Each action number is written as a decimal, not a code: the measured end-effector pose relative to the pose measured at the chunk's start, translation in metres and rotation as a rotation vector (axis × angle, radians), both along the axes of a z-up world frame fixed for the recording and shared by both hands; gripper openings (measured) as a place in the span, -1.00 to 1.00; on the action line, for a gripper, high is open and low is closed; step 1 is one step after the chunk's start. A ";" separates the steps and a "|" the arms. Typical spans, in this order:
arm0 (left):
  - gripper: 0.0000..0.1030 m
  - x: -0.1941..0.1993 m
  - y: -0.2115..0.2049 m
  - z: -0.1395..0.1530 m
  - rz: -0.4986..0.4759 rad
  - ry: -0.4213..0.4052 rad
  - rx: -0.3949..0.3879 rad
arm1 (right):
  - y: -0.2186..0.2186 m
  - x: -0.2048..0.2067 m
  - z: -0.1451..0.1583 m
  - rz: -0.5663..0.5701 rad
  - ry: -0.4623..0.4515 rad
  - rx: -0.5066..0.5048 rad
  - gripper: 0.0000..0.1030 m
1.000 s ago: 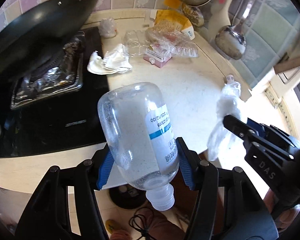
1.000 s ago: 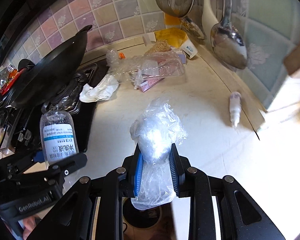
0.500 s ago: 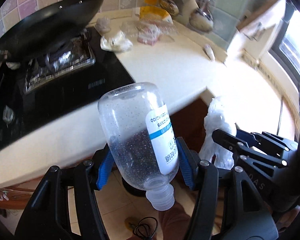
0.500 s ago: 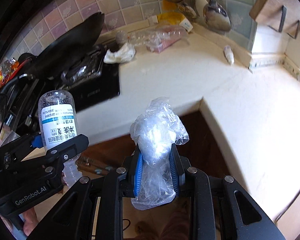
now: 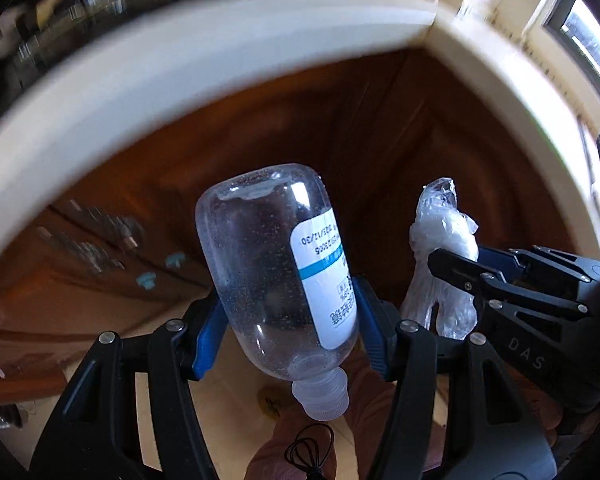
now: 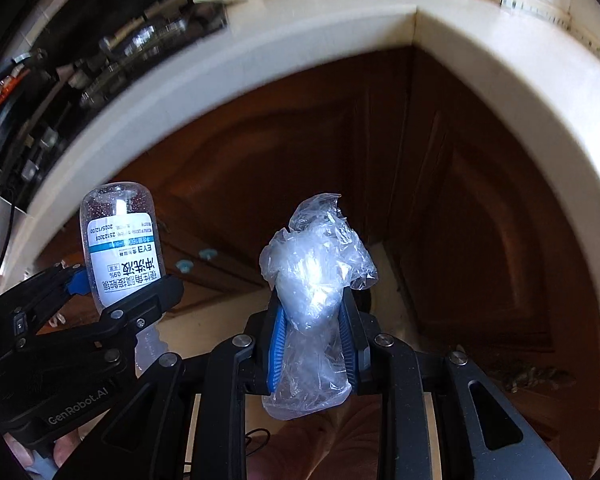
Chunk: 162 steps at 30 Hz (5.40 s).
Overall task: Collect trash
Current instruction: 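Carry both items down over the floor bin and open both tools to drop them, then raise both tools back up toward the counter trash, then grasp the clear plastic clamshell container with the right tool while the left tool closes beside it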
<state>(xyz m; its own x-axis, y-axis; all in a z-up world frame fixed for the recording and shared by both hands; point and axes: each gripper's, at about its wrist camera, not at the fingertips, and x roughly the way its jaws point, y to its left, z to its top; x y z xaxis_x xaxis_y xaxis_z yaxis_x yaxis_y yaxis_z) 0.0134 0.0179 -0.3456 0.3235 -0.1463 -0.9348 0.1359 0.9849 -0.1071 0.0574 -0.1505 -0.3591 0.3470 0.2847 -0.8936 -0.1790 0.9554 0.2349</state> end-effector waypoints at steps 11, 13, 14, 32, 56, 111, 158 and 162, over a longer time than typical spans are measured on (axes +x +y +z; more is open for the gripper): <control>0.10 0.007 0.016 -0.207 0.071 0.100 -0.013 | 0.025 0.003 -0.202 0.079 0.141 -0.015 -0.53; 0.10 0.012 0.020 -0.240 0.082 0.111 -0.009 | 0.032 0.006 -0.237 0.095 0.153 -0.016 -0.53; 0.10 0.014 0.022 -0.253 0.086 0.113 -0.009 | 0.038 0.008 -0.257 0.105 0.158 -0.026 -0.52; 0.89 0.018 0.016 -0.263 0.061 0.183 0.078 | 0.029 0.015 -0.277 0.070 0.217 -0.091 0.23; 0.89 -0.014 0.023 0.288 0.012 -0.406 -0.001 | -0.031 -0.050 0.298 -0.139 -0.325 -0.027 0.59; 0.29 0.313 -0.034 0.149 0.361 -0.320 0.207 | -0.060 0.395 0.213 0.015 -0.245 0.108 0.67; -1.00 0.296 -0.058 0.147 0.287 -0.307 0.182 | -0.050 0.417 0.236 -0.011 -0.378 0.378 -0.63; -1.00 0.273 -0.058 0.160 0.269 -0.318 0.161 | -0.048 0.387 0.254 0.020 -0.436 0.335 -0.66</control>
